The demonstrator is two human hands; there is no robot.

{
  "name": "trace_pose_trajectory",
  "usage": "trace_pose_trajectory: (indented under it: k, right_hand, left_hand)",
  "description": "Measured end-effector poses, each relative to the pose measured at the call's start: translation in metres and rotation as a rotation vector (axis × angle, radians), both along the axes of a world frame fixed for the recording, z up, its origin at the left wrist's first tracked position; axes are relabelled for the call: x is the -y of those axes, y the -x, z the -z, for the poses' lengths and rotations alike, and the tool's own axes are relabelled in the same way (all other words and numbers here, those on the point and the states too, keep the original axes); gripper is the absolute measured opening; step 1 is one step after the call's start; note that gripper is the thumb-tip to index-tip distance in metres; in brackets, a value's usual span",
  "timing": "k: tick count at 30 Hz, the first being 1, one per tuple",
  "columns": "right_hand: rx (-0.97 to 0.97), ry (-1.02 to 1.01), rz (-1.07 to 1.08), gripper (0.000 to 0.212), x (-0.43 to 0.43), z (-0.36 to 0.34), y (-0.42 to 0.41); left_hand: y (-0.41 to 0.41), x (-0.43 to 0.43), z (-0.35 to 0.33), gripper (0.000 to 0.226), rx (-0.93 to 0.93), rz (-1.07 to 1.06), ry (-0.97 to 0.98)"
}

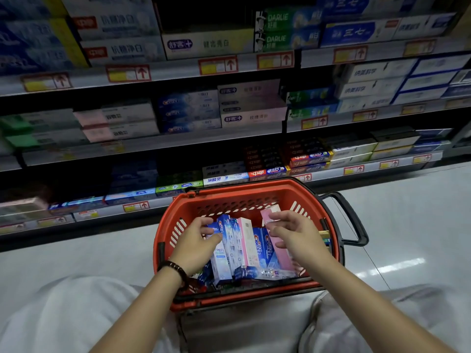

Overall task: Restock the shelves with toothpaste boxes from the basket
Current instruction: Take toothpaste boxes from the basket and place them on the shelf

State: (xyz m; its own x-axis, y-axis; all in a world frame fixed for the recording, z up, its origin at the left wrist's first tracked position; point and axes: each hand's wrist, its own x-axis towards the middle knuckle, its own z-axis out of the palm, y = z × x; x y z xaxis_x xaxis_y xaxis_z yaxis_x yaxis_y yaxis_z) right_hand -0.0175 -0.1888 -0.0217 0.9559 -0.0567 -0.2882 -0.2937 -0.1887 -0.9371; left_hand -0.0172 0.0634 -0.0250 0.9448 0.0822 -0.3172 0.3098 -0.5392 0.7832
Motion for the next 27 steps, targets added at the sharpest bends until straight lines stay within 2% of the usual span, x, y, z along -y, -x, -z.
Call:
trace_pose_trajectory:
  k: [4, 13, 23, 27]
  right_hand:
    - [-0.044, -0.015, 0.020, 0.016, 0.003, 0.003, 0.000]
    - [-0.104, -0.041, 0.011, 0.014, 0.011, 0.009, -0.002]
    - [-0.143, -0.064, -0.007, 0.013, 0.015, 0.010, 0.000]
    - [-0.143, -0.049, -0.012, 0.012, 0.014, 0.008, -0.001]
  left_hand:
    - [-0.001, 0.007, 0.009, 0.011, -0.033, 0.091, -0.003]
    - [-0.007, 0.028, 0.047, 0.008, -0.206, 0.206, -0.009]
    - [-0.010, 0.049, 0.081, 0.031, -0.335, 0.316, -0.061]
    - [-0.013, 0.059, 0.085, 0.037, -0.446, 0.299, 0.012]
